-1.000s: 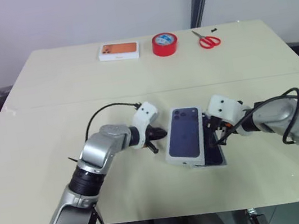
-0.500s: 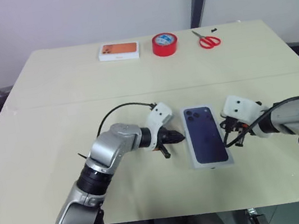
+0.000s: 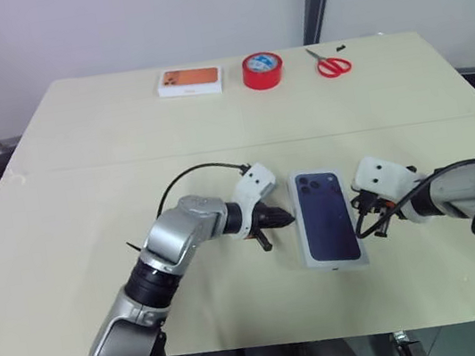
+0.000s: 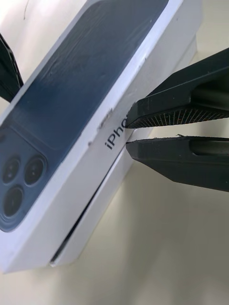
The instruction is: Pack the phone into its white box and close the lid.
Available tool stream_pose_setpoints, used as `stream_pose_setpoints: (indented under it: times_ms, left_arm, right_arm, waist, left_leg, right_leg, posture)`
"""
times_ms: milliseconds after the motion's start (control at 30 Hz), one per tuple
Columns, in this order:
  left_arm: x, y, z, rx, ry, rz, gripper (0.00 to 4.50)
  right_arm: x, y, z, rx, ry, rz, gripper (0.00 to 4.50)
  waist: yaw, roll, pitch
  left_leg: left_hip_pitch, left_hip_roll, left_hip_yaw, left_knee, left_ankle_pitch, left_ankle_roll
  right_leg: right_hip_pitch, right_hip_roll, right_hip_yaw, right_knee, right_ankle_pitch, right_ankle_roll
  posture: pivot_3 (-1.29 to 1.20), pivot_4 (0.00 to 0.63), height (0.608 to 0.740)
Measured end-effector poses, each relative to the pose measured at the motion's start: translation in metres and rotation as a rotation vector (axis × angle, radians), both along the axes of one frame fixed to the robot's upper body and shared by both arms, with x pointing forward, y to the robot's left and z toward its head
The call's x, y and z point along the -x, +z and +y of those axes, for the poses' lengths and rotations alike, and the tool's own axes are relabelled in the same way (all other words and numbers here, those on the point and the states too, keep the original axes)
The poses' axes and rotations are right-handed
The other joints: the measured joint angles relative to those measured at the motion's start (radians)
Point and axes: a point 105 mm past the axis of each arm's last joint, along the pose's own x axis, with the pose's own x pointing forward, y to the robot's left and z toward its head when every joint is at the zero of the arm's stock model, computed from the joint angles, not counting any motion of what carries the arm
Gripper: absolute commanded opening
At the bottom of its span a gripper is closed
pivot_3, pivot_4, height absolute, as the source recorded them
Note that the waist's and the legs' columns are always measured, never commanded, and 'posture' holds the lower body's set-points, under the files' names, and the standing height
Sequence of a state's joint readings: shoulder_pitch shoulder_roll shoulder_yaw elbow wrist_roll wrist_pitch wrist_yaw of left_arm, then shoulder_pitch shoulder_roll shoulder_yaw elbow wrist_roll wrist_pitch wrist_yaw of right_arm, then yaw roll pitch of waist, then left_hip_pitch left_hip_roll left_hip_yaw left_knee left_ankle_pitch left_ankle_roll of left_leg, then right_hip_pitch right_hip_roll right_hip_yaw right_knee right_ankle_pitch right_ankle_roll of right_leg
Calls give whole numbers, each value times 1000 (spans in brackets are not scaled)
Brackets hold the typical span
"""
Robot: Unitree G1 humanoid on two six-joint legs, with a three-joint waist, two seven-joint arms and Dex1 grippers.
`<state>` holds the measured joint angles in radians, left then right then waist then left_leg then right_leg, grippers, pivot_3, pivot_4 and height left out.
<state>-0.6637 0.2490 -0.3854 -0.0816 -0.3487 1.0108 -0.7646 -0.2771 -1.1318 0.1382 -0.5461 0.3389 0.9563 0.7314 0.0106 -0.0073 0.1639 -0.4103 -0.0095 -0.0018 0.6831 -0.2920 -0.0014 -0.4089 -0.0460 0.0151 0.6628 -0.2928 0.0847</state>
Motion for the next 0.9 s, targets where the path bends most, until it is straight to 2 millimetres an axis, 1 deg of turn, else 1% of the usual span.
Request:
stream_pose_setpoints:
  times_ms: [567, 700, 733, 800, 900]
  left_arm:
    - [-10, -8, 2, -11, 56, 18, 465]
    - [-14, -6, 6, -6, 78, 14, 465]
    - [-16, -3, 9, 6, 93, 13, 465]
    - [-24, 9, 17, 65, 135, 9, 465]
    - [-33, 32, 19, 152, 157, -25, 465]
  right_arm:
    - [-2, -4, 3, -14, -10, -8, 24]
    - [-1, -3, 0, -12, -6, -4, 24]
    - [-1, -2, -3, -11, -10, -4, 24]
    - [1, 5, -13, -24, -17, -11, 24]
    - [9, 15, -15, -86, 14, -7, 24]
  waist:
    - [0, 0, 0]
    - [0, 0, 0]
    - [1, 0, 0]
    - [2, 0, 0]
    - [2, 0, 0]
  left_leg:
    - [0, 0, 0, 0, 0, 0]
    - [0, 0, 0, 0, 0, 0]
    - [0, 0, 0, 0, 0, 0]
    - [0, 0, 0, 0, 0, 0]
    - [0, 0, 0, 0, 0, 0]
  right_leg:
    - [0, 0, 0, 0, 0, 0]
    - [0, 0, 0, 0, 0, 0]
    - [0, 0, 0, 0, 0, 0]
    - [0, 0, 0, 0, 0, 0]
    - [0, 0, 0, 0, 0, 0]
  posture:
    - [0, 150, 729]
    - [0, 150, 729]
    - [0, 150, 729]
    - [0, 150, 729]
    - [0, 150, 729]
